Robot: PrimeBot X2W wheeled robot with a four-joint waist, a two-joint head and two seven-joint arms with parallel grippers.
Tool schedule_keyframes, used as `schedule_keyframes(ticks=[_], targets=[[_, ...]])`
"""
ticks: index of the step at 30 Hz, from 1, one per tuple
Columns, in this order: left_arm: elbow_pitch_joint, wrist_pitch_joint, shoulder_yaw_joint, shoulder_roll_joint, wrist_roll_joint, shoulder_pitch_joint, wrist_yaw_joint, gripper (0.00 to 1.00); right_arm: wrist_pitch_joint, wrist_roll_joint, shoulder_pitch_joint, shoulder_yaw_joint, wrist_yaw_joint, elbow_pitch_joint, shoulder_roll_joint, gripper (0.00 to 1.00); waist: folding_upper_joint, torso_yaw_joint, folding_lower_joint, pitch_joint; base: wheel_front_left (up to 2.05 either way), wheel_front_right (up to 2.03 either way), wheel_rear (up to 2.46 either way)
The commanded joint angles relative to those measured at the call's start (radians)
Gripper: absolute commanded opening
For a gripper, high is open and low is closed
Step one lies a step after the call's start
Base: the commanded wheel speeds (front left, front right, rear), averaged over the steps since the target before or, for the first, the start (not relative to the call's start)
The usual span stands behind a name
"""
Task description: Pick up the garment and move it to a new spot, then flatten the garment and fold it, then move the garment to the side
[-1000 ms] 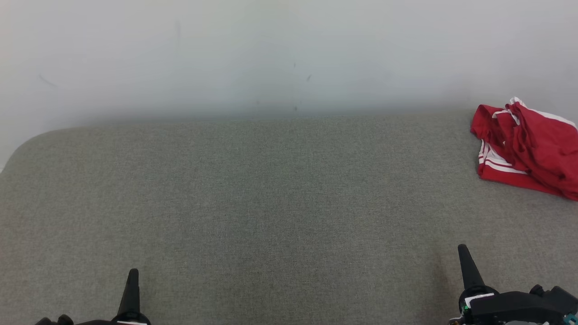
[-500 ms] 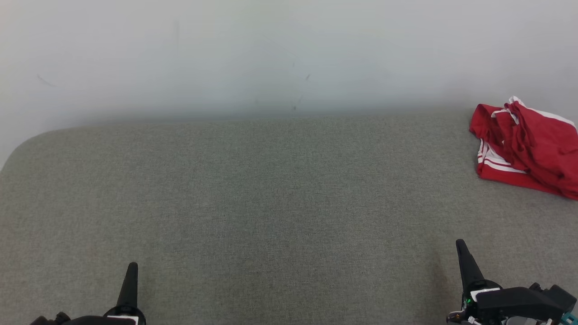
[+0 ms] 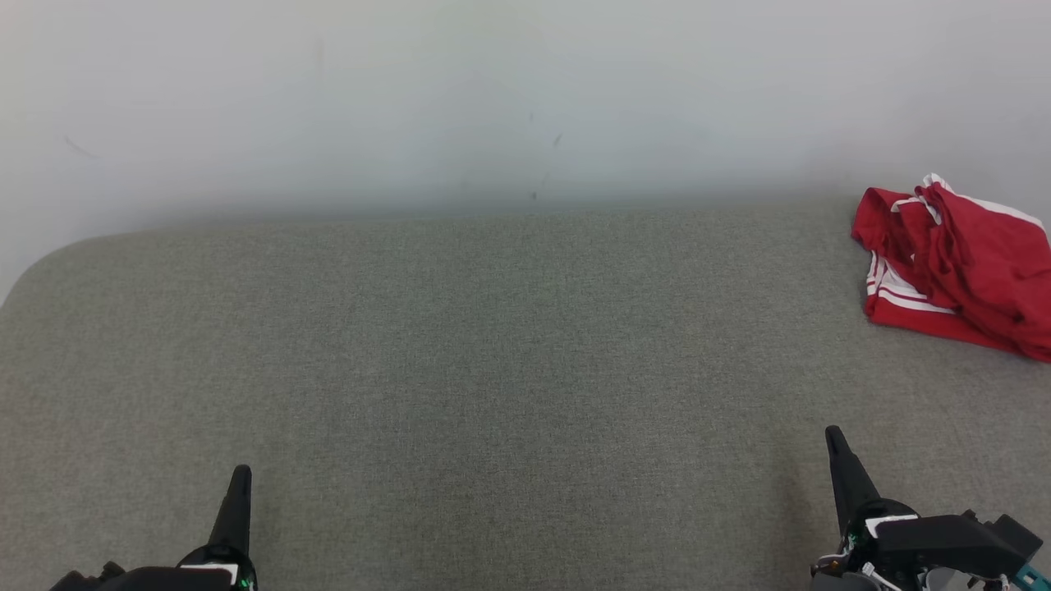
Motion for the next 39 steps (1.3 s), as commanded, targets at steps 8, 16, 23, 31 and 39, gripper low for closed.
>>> schedule_keyframes(ticks=[8, 16, 23, 31, 39], targets=[[0.001, 0.02, 0.008, 0.003, -0.081, -0.025, -0.011, 0.0, 0.021, 0.074, -0.018, -0.002, -0.002, -0.005, 0.0, 0.0, -0.0001, -0.002, -0.0001, 0.001, 0.0, 0.0, 0.0], [0.002, 0.032, 0.012, 0.003, -0.131, -0.028, -0.016, 0.0, 0.033, 0.124, -0.025, -0.003, -0.002, -0.005, 0.0, 0.0, -0.0001, -0.003, -0.0001, 0.002, 0.0, 0.0, 0.0], [0.003, 0.041, 0.015, 0.003, -0.171, -0.035, -0.017, 0.0, 0.043, 0.162, -0.031, -0.004, -0.002, -0.004, 0.0, 0.0, -0.0001, -0.005, -0.0001, 0.002, 0.0, 0.0, 0.0], [0.003, 0.041, 0.015, 0.003, -0.17, -0.034, -0.017, 0.0, 0.043, 0.161, -0.03, -0.003, -0.002, -0.004, 0.0, 0.0, -0.0001, -0.005, -0.0001, 0.002, 0.0, 0.0, 0.0], [0.003, 0.041, 0.015, 0.003, -0.17, -0.034, -0.017, 0.0, 0.043, 0.161, -0.03, -0.003, -0.002, -0.004, 0.0, 0.0, -0.0001, -0.005, -0.0001, 0.002, 0.0, 0.0, 0.0]])
